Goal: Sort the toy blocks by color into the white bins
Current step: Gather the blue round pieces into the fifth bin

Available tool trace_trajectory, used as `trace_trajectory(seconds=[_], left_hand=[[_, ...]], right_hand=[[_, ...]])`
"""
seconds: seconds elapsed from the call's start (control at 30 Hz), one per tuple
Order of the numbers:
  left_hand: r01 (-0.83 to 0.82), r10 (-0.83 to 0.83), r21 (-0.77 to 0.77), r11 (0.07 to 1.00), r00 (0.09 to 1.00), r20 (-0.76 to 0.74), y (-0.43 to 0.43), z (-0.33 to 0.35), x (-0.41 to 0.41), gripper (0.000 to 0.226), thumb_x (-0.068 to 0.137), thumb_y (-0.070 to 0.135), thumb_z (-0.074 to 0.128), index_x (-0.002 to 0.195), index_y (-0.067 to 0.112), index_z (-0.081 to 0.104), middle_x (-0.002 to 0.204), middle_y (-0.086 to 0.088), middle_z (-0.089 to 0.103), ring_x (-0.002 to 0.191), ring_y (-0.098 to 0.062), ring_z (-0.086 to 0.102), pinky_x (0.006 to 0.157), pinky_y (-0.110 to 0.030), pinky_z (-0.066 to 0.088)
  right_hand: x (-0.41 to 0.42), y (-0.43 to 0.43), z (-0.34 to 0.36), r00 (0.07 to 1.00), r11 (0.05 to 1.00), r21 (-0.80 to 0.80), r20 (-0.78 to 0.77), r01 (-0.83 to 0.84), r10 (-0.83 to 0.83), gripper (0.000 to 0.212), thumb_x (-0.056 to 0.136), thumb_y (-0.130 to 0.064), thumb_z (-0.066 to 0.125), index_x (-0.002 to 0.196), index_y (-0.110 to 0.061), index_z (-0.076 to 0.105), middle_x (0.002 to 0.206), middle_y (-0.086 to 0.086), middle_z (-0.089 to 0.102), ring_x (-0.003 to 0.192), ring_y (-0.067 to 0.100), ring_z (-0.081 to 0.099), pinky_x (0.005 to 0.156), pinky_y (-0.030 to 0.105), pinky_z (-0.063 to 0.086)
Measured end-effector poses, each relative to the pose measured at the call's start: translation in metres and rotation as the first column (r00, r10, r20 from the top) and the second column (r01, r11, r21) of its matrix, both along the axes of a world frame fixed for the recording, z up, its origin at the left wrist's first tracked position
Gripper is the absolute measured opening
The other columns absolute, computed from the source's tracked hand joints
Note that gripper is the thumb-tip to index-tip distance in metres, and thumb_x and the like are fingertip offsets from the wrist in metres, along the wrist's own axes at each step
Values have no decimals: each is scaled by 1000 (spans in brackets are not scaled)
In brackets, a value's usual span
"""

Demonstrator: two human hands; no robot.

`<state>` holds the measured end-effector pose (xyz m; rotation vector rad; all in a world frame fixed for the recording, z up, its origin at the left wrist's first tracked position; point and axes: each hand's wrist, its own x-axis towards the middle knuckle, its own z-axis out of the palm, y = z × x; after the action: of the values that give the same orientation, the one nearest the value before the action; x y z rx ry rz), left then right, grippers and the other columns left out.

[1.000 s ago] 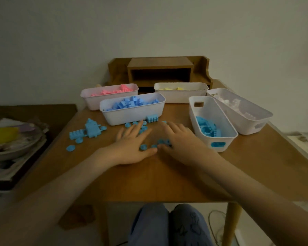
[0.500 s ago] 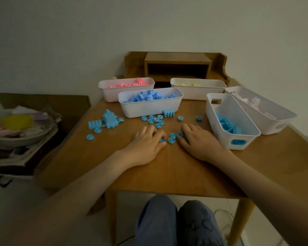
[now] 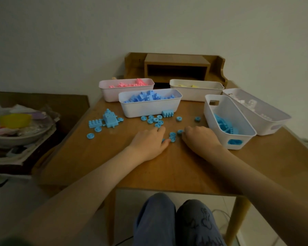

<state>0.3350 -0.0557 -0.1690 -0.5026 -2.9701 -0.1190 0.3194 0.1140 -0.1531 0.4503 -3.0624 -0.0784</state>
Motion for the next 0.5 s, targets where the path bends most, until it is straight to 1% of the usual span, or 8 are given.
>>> trace_trajectory(seconds=[0.07,0.13,0.23,0.3,0.37,0.4,0.43,0.5], left_hand=[[2,-2,17,1000,1000,-21,-1,-1,2,36,98,48,32,112,17,47,100,0,56,71,-11,46,58,-27,36],[-4,5,19,1000,999,-52,-2,-1,3,34,98,48,32,106,19,47,94,1,54,69,-10,46,56,-26,35],[-36,37,23,999,998,-52,-2,-1,3,28,97,49,32,89,23,41,80,5,50,63,-9,47,52,-26,34],[-56,57,30,998,998,-33,-1,-1,2,30,97,49,32,87,23,42,73,5,50,61,-8,47,52,-26,36],[-44,45,30,999,998,-45,0,0,1,32,98,47,31,85,21,44,68,5,49,58,-7,46,51,-26,37],[-30,32,35,999,998,-57,0,0,1,32,99,45,30,83,21,45,67,5,49,56,-7,46,50,-26,36],[-15,18,46,999,998,-65,0,-1,1,32,100,42,29,82,21,46,67,5,48,55,-7,45,49,-25,33],[8,-3,55,998,997,-78,0,-1,0,33,102,37,28,83,20,49,65,7,46,54,-6,44,47,-23,29]], right_hand=[[0,0,9,999,998,-52,25,43,-42,24,99,-29,38,94,-13,56,80,2,55,80,19,60,71,33,53],[-2,1,17,997,996,-93,-73,19,-25,22,98,-26,41,86,-14,55,81,5,59,78,19,61,68,33,53],[-4,13,33,976,950,-312,-199,27,-93,31,98,-26,40,68,-18,44,66,1,52,59,12,51,53,22,39],[-7,27,46,927,925,-377,-330,46,-180,29,99,-26,39,72,-16,42,63,2,48,54,11,45,54,23,37],[-13,44,52,858,922,-385,-459,42,-230,30,100,-28,36,77,-12,46,63,6,49,54,16,47,54,28,38],[-17,54,52,849,916,-395,-462,64,-258,31,100,-29,36,78,-10,48,64,7,50,55,18,48,55,29,38],[-21,62,50,871,909,-400,-400,114,-285,32,100,-30,37,79,-8,49,67,8,51,59,20,49,57,31,39],[-28,76,43,935,913,-328,-175,241,-309,36,99,-35,36,81,-6,51,74,10,52,69,24,50,64,35,40]])
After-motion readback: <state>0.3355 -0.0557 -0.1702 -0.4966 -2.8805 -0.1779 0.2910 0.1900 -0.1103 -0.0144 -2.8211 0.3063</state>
